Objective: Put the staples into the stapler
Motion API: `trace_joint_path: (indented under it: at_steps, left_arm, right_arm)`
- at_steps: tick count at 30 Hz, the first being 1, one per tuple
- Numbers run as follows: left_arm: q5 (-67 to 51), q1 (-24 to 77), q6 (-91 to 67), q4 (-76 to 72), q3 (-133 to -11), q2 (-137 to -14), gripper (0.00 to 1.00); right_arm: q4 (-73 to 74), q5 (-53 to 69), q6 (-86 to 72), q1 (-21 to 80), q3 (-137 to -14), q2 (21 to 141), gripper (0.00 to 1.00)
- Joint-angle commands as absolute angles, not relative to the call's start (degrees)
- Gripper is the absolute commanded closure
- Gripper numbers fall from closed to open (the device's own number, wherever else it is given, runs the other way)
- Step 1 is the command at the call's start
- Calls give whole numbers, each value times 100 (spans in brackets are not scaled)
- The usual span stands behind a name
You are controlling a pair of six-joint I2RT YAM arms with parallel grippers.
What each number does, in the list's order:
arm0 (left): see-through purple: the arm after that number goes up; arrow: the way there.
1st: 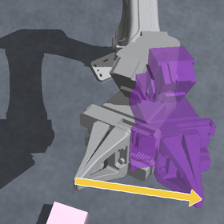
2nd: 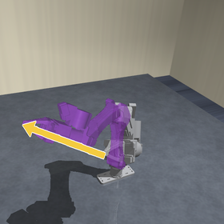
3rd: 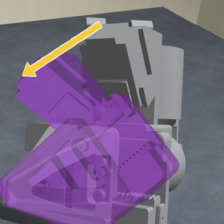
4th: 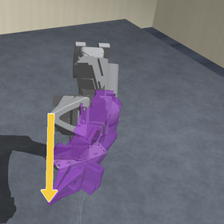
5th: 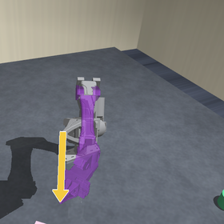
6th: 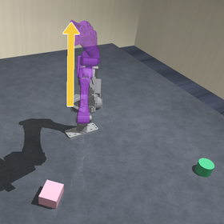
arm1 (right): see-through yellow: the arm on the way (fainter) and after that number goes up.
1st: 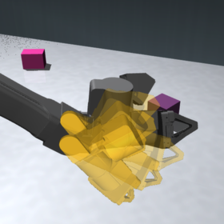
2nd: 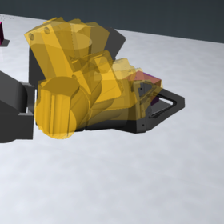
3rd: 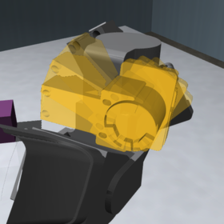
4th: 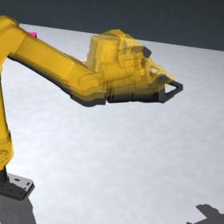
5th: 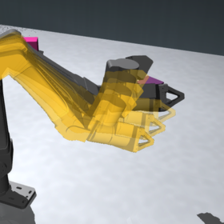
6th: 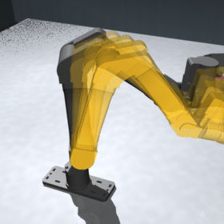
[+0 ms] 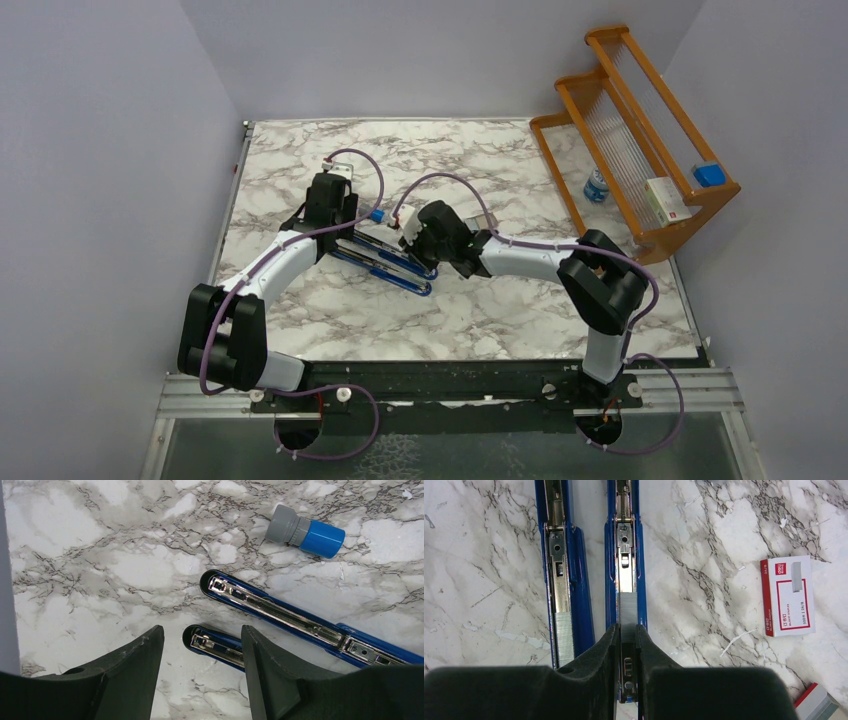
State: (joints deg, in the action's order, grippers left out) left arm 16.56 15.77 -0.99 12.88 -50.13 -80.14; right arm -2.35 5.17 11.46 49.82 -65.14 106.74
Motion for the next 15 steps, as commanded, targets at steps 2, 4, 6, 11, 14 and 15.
trace_joint_path:
  at_steps: [2, 4, 6, 11, 14, 15]
  left_arm:
    - [1696, 1590, -66, 1178, -5115, -7910, 39]
    - [1694, 1591, -68, 1178, -5120, -7916, 39]
    - [1694, 1590, -67, 1184, -5122, -7909, 39]
    - [1696, 1591, -62, 1178, -5122, -7909, 39]
    - [1696, 1590, -63, 1180, -5123, -7909, 39]
    - [1696, 1590, -64, 1178, -5124, -7910, 39]
  right_arm:
    - [12, 98, 1406, 5057, -6574, 10716, 83]
    - [66, 69, 1446, 5070, -6583, 10732, 83]
    - [106, 61, 1486, 5087, -6582, 10748, 83]
    - [174, 0, 1551, 5106, -6580, 10766, 83]
    - [200, 10, 1564, 5105, -6588, 10769, 82]
    - [202, 13, 1564, 5106, -6591, 10779, 82]
